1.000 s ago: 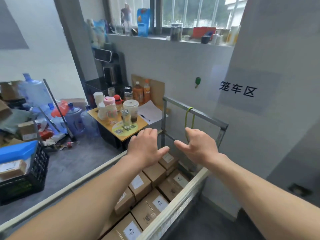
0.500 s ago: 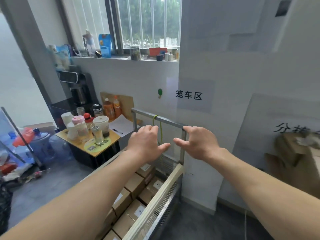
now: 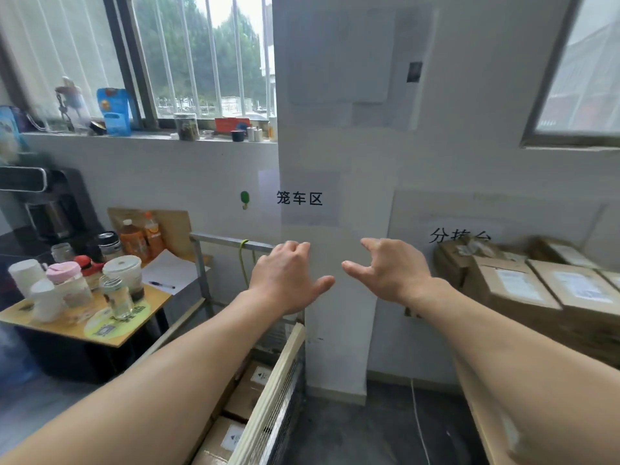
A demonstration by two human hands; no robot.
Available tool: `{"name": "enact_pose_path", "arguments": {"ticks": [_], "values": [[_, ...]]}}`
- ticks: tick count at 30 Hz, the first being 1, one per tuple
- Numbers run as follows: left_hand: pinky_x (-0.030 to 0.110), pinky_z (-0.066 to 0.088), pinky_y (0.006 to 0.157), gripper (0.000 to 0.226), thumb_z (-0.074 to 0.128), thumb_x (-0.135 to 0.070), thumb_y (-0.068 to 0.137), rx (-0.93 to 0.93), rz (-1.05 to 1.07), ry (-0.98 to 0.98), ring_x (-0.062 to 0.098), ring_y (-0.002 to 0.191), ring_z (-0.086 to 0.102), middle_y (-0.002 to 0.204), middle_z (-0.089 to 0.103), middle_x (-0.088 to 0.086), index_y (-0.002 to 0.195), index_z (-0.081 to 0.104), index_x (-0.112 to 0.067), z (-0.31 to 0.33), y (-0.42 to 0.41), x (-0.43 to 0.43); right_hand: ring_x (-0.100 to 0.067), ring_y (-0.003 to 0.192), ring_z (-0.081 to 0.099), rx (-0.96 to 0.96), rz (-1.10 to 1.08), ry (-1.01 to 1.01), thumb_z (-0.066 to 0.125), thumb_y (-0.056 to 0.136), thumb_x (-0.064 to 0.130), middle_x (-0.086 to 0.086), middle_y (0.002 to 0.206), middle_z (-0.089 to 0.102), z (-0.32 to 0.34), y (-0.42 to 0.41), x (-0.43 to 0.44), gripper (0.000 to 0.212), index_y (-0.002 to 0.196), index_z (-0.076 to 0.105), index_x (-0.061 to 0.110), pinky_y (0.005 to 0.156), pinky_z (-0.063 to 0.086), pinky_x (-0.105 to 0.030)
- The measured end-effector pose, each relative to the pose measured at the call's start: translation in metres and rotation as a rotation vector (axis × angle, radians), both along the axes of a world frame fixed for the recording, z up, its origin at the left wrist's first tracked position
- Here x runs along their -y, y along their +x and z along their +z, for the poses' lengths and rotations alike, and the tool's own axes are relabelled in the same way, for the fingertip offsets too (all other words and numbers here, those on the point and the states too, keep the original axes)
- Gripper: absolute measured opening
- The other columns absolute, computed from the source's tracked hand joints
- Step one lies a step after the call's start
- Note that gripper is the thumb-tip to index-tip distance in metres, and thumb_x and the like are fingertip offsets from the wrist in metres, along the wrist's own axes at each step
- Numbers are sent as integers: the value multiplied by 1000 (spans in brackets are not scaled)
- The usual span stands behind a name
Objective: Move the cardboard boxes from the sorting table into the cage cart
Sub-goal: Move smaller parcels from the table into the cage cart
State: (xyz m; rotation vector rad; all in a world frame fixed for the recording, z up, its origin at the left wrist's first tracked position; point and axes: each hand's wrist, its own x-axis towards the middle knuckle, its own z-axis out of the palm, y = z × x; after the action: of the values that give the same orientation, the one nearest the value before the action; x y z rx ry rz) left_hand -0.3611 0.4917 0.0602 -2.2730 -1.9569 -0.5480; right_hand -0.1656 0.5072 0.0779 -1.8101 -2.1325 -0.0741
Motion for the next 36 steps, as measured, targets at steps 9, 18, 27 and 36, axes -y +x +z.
{"name": "enact_pose_path", "arguments": {"ticks": [9,18,27,36], "values": [[40,42,104,77,53,-70,87,52,-200,1,23,135,45,146,49,2,143,44,-19,5,19,30,-27,120,61,2,-208,1,53,88,70,-5,127,68,9,13,74,69,131,62,17,95,49,-38],[41,41,105,76,54,-69,88,80,-360,-26,24,136,44,147,48,3,143,45,-17,9,69,47,-29,115,61,19,-384,-13,54,86,71,-5,121,66,12,61,121,62,119,66,21,90,49,-38],[42,44,100,80,53,-69,90,34,-499,-107,24,135,46,149,47,4,148,40,-15,-22,148,50,-26,123,57,11,-502,-102,50,90,71,-3,138,59,-25,131,148,68,136,58,21,95,48,-41],[42,51,93,79,54,-72,89,-29,-533,-222,24,126,54,146,50,5,145,45,-17,-77,243,36,-26,131,53,-50,-580,-202,50,90,71,-3,145,55,-87,225,142,74,144,52,20,100,47,-43]]}}
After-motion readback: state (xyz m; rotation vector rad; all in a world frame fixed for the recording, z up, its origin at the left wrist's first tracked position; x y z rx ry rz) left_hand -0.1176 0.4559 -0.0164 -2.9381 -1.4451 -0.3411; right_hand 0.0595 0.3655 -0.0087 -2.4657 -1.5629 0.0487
